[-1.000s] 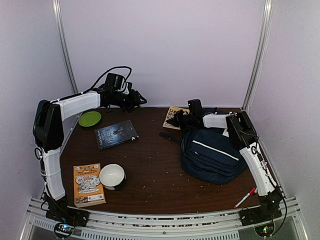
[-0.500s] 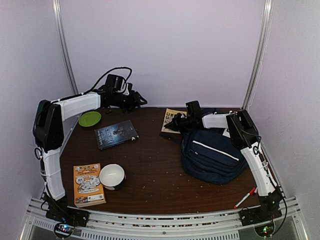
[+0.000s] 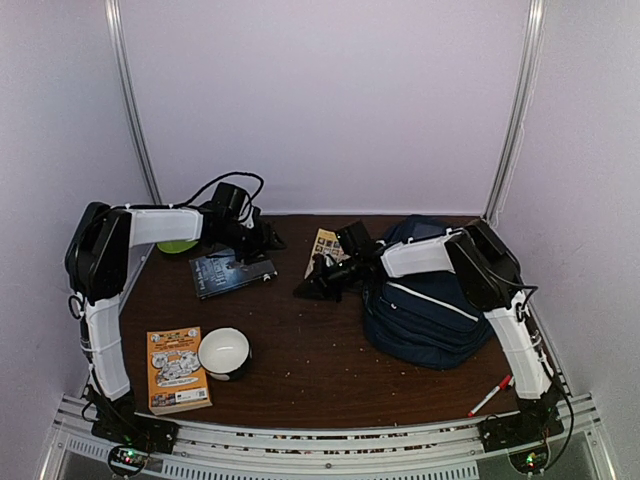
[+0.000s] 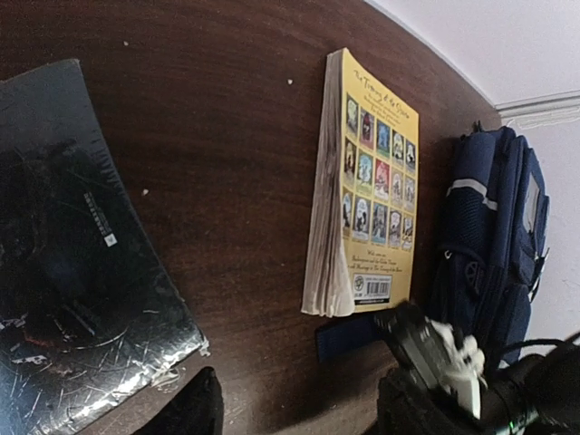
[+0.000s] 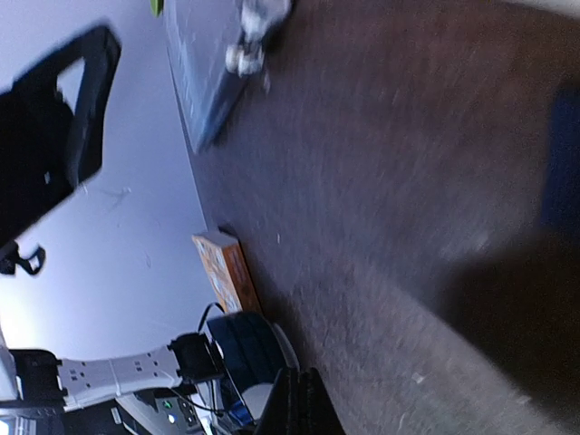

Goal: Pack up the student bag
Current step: Move the book to the center of the board, then pick up the book at the center of the board, then pass from the left arm to the right, then pass from the right arm to the left

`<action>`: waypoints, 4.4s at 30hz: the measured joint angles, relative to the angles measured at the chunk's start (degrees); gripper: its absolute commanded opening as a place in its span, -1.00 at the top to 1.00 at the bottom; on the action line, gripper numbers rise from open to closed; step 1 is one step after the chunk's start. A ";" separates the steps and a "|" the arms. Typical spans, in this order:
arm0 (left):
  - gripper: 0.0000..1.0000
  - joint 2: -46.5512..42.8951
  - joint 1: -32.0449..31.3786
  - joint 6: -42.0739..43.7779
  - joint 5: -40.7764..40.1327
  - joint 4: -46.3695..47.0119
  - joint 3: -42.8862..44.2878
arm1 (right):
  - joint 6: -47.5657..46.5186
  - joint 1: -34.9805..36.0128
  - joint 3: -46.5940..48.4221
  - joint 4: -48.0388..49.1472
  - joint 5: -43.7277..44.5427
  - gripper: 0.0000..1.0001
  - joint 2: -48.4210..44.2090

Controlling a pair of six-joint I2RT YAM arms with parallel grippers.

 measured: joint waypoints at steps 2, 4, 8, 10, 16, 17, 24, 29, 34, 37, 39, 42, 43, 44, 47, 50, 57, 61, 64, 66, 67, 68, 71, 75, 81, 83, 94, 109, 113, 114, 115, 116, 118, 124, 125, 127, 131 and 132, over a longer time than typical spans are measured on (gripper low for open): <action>-0.24 0.02 0.00 0.94 -0.17 0.07 -0.94 | -1.84 2.27 -3.23 -0.63 -0.48 0.55 -2.82; -0.25 0.00 0.00 1.95 -0.15 0.07 -1.55 | -5.27 3.65 -4.96 -3.26 -0.09 0.21 -5.75; -0.42 0.55 0.00 4.22 0.50 -0.17 -0.26 | -18.51 2.99 -3.54 -12.79 5.14 -0.29 -12.33; -0.43 2.08 -0.02 5.14 0.87 0.02 2.62 | -23.65 1.16 -2.54 -15.52 8.59 -0.40 -16.02; -0.37 7.56 -0.74 6.67 0.61 -0.48 11.10 | -31.12 -7.41 0.31 -20.61 20.57 -0.50 -20.68; -0.33 8.66 -0.94 6.80 0.55 -0.55 12.74 | -31.36 -8.85 0.79 -21.53 22.53 -0.49 -20.17; -0.33 16.68 -3.72 6.93 0.48 -2.08 23.12 | -31.06 -12.44 3.30 -27.08 28.26 -0.48 -11.26; -0.26 20.48 -5.66 6.03 -0.09 -4.79 26.27 | -29.83 -11.93 8.00 -27.96 27.74 -0.47 -7.39; -0.12 23.80 -6.34 5.01 0.07 -7.39 28.17 | -27.58 -11.34 10.32 -28.11 26.88 -0.42 -3.80; -0.05 24.90 -6.23 4.48 1.05 -8.52 28.61 | -25.40 -10.91 10.32 -27.91 26.27 -0.80 -2.45; 0.13 25.05 -6.23 4.15 0.96 -9.77 29.22 | -23.32 -10.45 10.25 -27.93 26.08 -1.00 -2.27; 0.51 25.62 -6.12 3.80 0.96 -12.11 30.49 | -21.05 -9.60 10.27 -26.71 24.87 -1.00 -2.36; 0.58 26.12 -6.08 3.89 1.11 -13.05 31.34 | -19.98 -9.27 10.27 -26.80 24.37 -1.00 -2.23; 0.65 26.58 -6.05 3.65 1.29 -13.57 32.02 | -19.47 -9.07 10.27 -26.69 24.02 -1.00 -2.10; 0.93 27.43 -5.62 3.65 2.12 -14.34 32.76 | -17.90 -9.01 10.27 -26.62 23.67 -1.00 -2.10; 1.00 27.71 -5.07 3.26 3.50 -14.16 32.63 | -17.03 -9.03 10.14 -26.32 23.21 -1.00 -2.10; 1.00 22.16 -4.24 -0.13 6.40 -3.80 20.70 | -17.11 -9.68 7.65 -23.08 21.05 -1.00 -2.78; 1.00 14.97 -3.69 -3.72 8.63 1.14 11.26 | -20.26 -9.92 5.18 -20.76 19.02 -1.00 -3.74; 1.00 11.34 -3.02 -6.82 11.17 5.07 9.20 | -21.29 -10.03 2.95 -18.08 15.32 -1.00 -4.26; 1.00 10.34 -2.64 -9.05 12.50 7.61 8.92 | -20.72 -10.12 0.85 -14.58 12.04 -1.00 -4.46; 1.00 9.94 -2.40 -10.49 13.16 9.31 8.70 | -20.17 -10.16 -0.13 -12.61 10.58 -1.00 -4.50; 1.00 9.68 -2.14 -11.80 13.94 10.86 8.48 | -19.23 -10.25 -1.18 -10.45 9.11 -1.00 -4.55; 1.00 9.62 -1.81 -14.56 15.37 13.14 8.31 | -16.55 -10.32 -3.65 -5.01 5.57 -0.94 -4.57; 1.00 9.62 -1.60 -16.06 16.22 13.60 8.28 | -11.43 -10.34 -7.50 3.32 2.43 -0.30 -4.39; 1.00 9.60 -1.27 -16.02 17.29 13.66 8.28 | -1.25 -10.36 -11.28 17.55 -0.70 0.20 -2.47; 1.00 9.55 -0.66 -16.04 17.53 14.25 8.07 | 1.07 -10.40 -11.54 20.02 -0.76 0.26 -2.27; -0.20 8.74 1.60 -15.47 17.46 15.10 0.85 | 9.88 -10.82 -14.64 33.92 -1.44 1.00 -2.16; -0.96 -2.01 0.94 -13.11 16.06 24.61 -11.43 | -1.64 -10.82 -17.22 25.77 -2.75 1.00 -15.65; -0.95 -2.84 0.13 -14.62 16.20 30.01 -12.57 | -6.23 -10.82 -20.24 24.09 -3.15 1.00 -22.93; -0.96 -3.10 -0.24 -15.45 16.35 32.00 -13.11 | -7.30 -10.82 -20.70 23.32 -3.08 1.00 -24.20; -0.96 -3.32 -0.63 -16.31 16.55 34.25 -13.77 | -8.39 -10.80 -21.18 22.34 -3.13 1.00 -25.42; -0.95 -3.50 -1.18 -17.59 16.87 37.48 -14.49 | -9.46 -10.69 -21.73 21.49 -3.10 1.00 -26.45; -0.89 -3.56 -2.38 -19.85 17.51 42.77 -15.15 | -11.32 -10.60 -22.80 20.46 -3.15 1.00 -28.06; -0.21 -3.74 -6.49 -27.61 17.88 58.60 -15.91 | -13.97 -10.16 -25.53 18.58 -2.89 1.00 -29.55; -0.14 -3.82 -6.84 -28.81 17.94 60.48 -16.39 | -14.69 -10.14 -25.99 18.03 -2.82 1.00 -29.92; 0.07 -4.00 -7.32 -30.42 17.77 63.34 -17.35 | -15.69 -10.14 -26.88 17.09 -2.40 1.00 -31.04; 0.44 -5.29 -8.00 -31.93 16.79 65.26 -19.98 | -17.14 -9.97 -28.22 16.50 -1.88 1.00 -33.77; 0.52 -5.86 -8.11 -32.11 16.33 65.48 -20.76 | -17.38 -9.84 -28.46 16.52 -1.68 1.00 -34.25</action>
